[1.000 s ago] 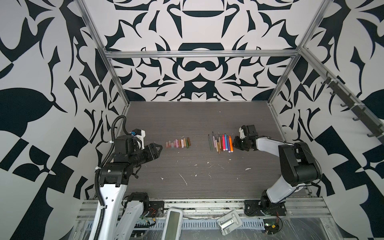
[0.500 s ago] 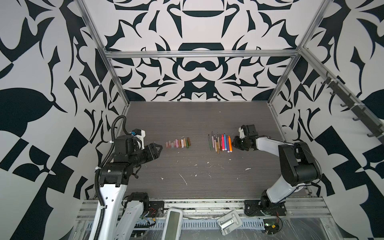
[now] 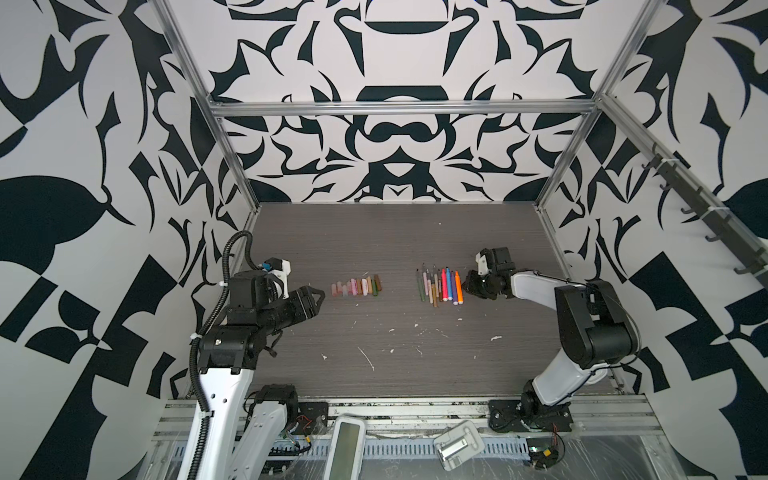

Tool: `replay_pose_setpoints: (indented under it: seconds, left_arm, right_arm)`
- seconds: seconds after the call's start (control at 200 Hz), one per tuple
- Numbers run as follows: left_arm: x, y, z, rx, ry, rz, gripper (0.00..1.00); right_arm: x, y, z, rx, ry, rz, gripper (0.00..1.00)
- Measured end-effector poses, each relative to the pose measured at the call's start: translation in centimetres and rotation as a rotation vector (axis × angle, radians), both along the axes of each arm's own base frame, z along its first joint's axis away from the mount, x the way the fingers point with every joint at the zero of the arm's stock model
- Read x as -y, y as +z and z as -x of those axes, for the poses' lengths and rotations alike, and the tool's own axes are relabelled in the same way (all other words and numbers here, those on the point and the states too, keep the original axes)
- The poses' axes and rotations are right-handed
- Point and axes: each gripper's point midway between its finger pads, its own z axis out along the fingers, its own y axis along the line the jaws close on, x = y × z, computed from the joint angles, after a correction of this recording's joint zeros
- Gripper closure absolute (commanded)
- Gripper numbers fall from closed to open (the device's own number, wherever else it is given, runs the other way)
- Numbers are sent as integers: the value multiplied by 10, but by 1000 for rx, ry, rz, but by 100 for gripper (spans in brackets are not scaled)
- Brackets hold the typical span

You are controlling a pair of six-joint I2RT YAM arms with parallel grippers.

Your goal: Open the pen caps

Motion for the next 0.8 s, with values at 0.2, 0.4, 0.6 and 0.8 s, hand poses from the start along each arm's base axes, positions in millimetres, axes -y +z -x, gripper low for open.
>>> replay_pose_setpoints:
  seconds: [0.2, 0.4, 0.6, 0.8]
  left_arm:
    - [2, 5, -4, 17, 3, 25, 1]
    - [3, -3, -48, 201, 45, 76, 1]
    - [-35, -90, -80, 238, 225, -94, 1]
    - [-77, -103, -105, 348, 391, -292, 1]
  right_arm:
    - [24, 17, 17, 60, -70, 97, 42]
    - [75, 85, 16, 369, -199, 325, 37]
    - [97, 77, 37, 618, -163, 502, 20]
    - [91, 20, 42, 646, -34, 570, 0]
